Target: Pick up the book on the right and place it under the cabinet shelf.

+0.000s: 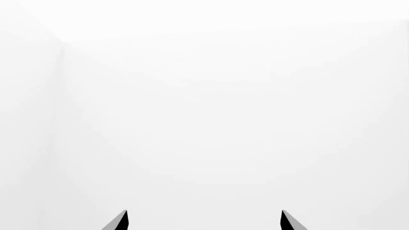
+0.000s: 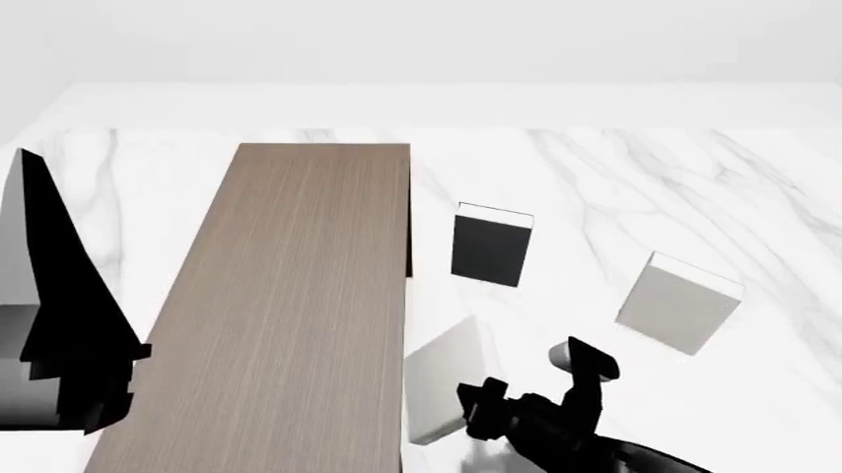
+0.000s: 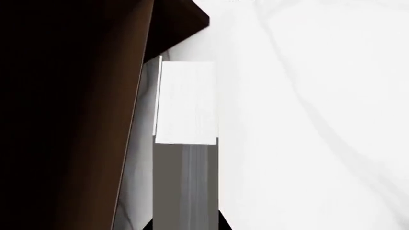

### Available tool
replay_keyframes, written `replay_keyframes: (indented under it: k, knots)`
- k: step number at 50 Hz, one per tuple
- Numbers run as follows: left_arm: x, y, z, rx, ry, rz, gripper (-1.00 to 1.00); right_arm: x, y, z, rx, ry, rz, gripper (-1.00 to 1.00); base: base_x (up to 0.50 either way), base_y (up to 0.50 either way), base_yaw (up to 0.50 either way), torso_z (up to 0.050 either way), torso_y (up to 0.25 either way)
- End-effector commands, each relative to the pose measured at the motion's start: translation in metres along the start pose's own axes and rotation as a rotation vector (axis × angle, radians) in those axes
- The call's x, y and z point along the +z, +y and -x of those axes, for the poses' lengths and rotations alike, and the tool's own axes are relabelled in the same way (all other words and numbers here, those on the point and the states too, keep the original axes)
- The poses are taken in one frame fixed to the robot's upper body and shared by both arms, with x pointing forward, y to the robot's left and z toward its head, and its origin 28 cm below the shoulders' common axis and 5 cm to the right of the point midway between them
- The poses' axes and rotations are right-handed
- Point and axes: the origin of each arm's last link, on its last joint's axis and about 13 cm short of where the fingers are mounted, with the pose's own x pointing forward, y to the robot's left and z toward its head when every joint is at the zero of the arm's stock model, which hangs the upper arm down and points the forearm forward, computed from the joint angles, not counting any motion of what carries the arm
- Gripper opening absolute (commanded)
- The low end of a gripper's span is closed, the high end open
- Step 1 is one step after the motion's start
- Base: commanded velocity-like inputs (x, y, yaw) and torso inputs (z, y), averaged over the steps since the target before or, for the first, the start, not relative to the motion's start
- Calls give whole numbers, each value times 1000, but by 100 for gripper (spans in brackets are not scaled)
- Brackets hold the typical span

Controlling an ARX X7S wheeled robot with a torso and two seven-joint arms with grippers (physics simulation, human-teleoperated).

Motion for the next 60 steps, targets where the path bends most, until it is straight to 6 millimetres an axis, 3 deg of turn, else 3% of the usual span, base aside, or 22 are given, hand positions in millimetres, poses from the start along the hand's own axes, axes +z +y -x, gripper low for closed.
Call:
replay_keyframes:
  k: [1,29,39,48,49,60]
  knots:
    - [0,0,-1,-2,0,1,100,-8,-4,-7,3,21,-2,-100,0,0,3,0,0]
    - [0,1,0,-1,0,6,100,-34,-33,-12,-283,165,87,-100,1,0,2,0,-2]
    - [0,1,3,-1,-1,7,100,-47,-34,-7,-443,217,270,-100,1,1,3,0,-9]
    - [-1,2,4,0,-2,8,100,-59,-55,-15,-512,279,333,-100,3,2,4,0,-9]
    - [-1,2,4,0,-2,8,100,-59,-56,-15,-521,281,337,100,11,3,6,0,-10]
    - [-1,1,5,-1,-3,7,100,-59,-59,-17,-546,278,366,100,1,0,2,0,-8]
